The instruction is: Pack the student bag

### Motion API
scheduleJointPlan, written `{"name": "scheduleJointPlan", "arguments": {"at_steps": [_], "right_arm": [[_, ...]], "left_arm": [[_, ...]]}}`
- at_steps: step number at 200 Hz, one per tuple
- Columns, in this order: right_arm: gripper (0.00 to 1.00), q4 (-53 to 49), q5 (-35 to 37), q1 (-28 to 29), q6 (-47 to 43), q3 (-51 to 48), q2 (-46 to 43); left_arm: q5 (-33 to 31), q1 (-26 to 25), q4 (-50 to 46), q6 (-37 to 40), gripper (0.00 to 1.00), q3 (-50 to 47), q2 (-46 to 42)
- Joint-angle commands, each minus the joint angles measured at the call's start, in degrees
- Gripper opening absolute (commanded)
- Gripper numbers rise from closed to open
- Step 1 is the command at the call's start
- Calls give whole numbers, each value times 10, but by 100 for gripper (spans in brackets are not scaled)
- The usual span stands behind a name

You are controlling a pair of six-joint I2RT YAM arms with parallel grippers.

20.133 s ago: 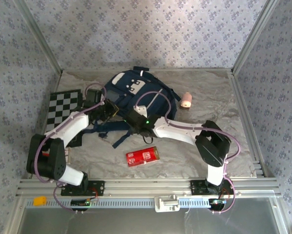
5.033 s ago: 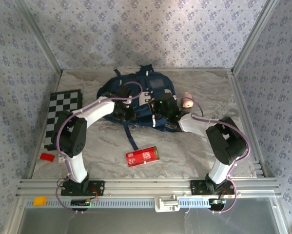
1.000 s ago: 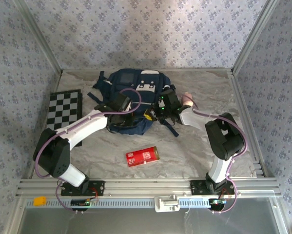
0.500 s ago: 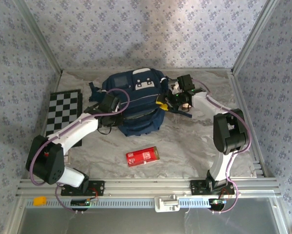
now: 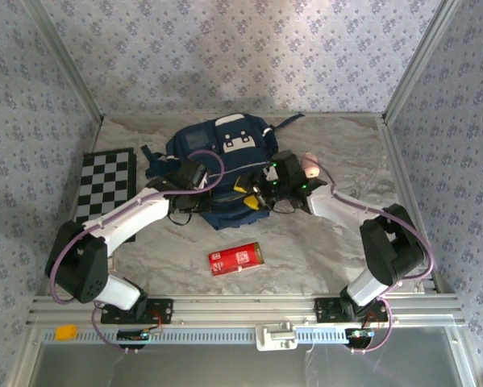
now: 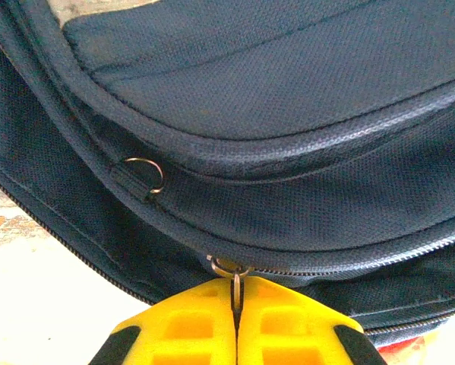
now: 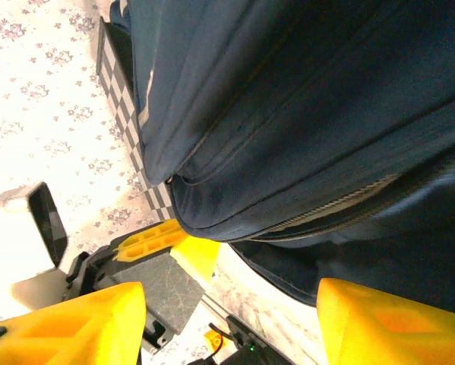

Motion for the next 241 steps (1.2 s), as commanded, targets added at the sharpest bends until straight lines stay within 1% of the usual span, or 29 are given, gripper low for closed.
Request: {"name": "scheduleJointPlan", "arguments": {"at_steps": [1,15,30,47,66,73,87,99,111,119,140,163,184,212,241], "right_arm": [[61,100,70,21,96,-7,29],[58,106,90,34,101,12,51],[53,117,101,39,104,36,75],[51,109,121,41,103,56,92],[43,94,159,43,96,58,99],[39,92,169,43,91,58,99],[26,92,175,44,87,54,96],[17,102,159,39,79,56,95],[5,94,138,32,63,66,95],[0,82,128,24,53,70,90],[0,71,90,6,29,73,73],[0,27,55,-14,1,77,43],[0,20,25,-35,-3,61,18],[0,10,0,-51,-9,41,-11],[0,-2,-11,-45,-22,37,-16]], "left_arm": [[14,-5,14,2,0,23,-4],[18,-5,16,4,0,22,-5],[20,-7,16,7,0,25,-1],[19,-7,14,10,0,28,2],[12,-8,17,12,0,24,4],[9,-8,15,13,0,26,5],[2,-8,9,16,0,30,8],[-12,-8,2,16,0,31,7],[-22,-8,-7,16,0,31,4],[-26,-8,-8,18,0,28,1],[-48,-8,-2,22,0,4,-14],[-84,-6,-1,29,0,-11,-19],[-94,13,15,35,0,-19,-18],[-103,54,80,46,0,-40,-22],[-85,102,189,69,0,-64,-11]]}}
